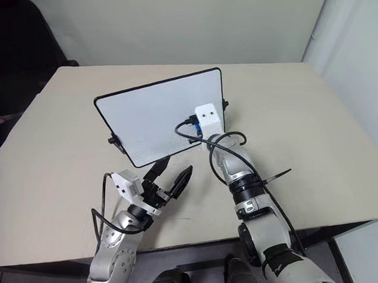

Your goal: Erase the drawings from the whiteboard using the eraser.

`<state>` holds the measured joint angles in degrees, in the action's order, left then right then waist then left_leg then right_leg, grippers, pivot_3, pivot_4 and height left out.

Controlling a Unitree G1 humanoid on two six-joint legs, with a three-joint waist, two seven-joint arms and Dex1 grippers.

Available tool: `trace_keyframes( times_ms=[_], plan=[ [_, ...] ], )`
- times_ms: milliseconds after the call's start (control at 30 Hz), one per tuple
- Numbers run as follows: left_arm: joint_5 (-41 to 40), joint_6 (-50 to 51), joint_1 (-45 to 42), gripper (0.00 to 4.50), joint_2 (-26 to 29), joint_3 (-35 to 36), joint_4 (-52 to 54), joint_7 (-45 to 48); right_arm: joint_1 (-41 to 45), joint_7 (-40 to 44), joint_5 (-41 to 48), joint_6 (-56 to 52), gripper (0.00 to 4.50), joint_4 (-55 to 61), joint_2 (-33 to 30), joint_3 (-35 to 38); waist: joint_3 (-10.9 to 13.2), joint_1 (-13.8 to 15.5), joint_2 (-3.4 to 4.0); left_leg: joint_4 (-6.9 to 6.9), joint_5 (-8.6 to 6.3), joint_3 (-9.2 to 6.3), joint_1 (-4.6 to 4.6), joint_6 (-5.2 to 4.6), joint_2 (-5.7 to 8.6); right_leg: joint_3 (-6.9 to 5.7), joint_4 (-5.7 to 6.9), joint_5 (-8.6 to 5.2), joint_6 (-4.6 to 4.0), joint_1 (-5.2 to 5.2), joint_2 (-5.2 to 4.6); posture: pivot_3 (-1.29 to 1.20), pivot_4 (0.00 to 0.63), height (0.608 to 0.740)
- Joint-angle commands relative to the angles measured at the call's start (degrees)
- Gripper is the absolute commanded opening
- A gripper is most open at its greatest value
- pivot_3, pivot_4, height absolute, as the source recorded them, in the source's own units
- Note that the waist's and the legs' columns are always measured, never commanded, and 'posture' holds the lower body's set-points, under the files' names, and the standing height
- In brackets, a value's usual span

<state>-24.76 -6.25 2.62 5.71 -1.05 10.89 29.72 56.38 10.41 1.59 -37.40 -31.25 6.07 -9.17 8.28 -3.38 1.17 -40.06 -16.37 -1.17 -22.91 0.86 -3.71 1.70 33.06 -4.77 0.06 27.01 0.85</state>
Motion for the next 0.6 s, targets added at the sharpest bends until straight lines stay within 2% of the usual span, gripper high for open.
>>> trace_keyframes(
  times_ms=[33,300,600],
  plan=[
    [-0.04,-0.79,0.36,4.50,-0.16,-0.22,2.61,0.05,0.11,3.37,-0.36,0.07,0.35,2.71,3.26,-4.22,0.00,-0.02,0.00,0.01,-0.02,0.00,0.00,0.02,-0.12,-0.02,-0.01,0.04,-0.06,0.06,0.13,0.00,0.150,0.740],
    [0.18,-1.01,1.26,4.50,-0.52,-0.48,3.55,-0.40,-0.79,7.66,-1.35,4.22,0.35,3.64,5.42,-10.08,0.00,0.10,0.00,0.10,-0.02,-0.04,-0.04,0.03,-0.32,-0.03,0.00,0.14,-0.34,0.26,0.42,0.00,0.150,0.740],
    [0.08,-1.45,1.43,4.50,-0.77,0.20,3.47,-0.71,0.10,8.84,-1.47,6.89,0.35,3.32,6.03,-10.06,0.00,0.11,0.00,0.06,-0.07,-0.02,-0.05,0.10,-0.33,0.00,-0.03,0.16,-0.38,0.28,0.42,0.00,0.150,0.740]
  ],
)
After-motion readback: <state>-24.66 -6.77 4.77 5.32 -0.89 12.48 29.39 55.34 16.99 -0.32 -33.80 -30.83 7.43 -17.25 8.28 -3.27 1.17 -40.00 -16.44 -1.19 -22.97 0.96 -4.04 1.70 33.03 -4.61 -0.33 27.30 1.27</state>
